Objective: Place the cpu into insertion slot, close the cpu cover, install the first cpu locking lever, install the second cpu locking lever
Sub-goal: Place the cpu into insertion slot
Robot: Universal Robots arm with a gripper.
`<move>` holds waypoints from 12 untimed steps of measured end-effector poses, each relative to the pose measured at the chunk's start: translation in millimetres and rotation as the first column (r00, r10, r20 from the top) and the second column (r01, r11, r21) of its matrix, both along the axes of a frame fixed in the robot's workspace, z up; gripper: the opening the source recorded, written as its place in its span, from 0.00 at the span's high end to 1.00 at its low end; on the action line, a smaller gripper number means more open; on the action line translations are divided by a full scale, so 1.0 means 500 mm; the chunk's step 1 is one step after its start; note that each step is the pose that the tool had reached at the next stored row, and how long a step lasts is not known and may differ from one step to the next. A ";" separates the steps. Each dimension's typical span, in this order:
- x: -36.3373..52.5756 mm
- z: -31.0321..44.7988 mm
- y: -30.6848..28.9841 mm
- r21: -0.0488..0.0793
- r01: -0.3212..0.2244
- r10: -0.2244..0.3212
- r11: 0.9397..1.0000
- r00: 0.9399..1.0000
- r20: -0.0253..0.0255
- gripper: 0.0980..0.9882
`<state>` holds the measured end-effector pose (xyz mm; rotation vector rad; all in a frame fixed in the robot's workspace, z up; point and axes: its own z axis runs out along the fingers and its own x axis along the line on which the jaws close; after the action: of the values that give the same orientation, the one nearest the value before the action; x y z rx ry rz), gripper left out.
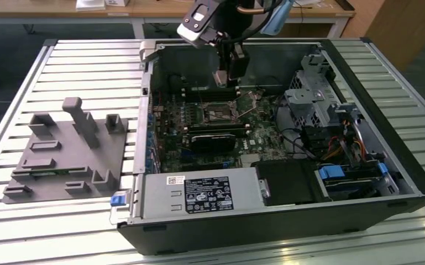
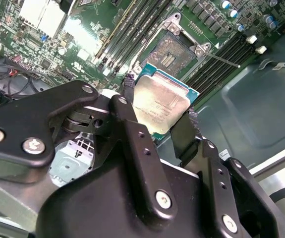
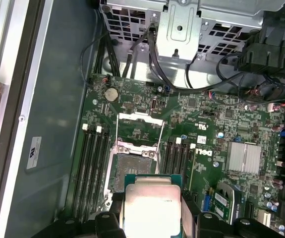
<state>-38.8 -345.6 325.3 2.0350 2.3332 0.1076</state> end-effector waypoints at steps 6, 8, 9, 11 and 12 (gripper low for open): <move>0.000 -0.006 0.000 0.000 0.000 0.000 1.000 1.000 -0.001 0.50; 0.000 -0.008 0.000 0.000 0.000 0.000 1.000 1.000 -0.001 0.50; 0.000 -0.009 0.000 0.000 0.000 0.000 1.000 1.000 -0.001 0.50; 0.000 -0.011 0.000 0.000 0.000 0.000 1.000 1.000 -0.001 0.50; 0.000 -0.012 0.000 0.000 0.000 0.000 1.000 1.000 -0.001 0.50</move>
<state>-38.8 -345.6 319.4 2.0356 2.3338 0.1063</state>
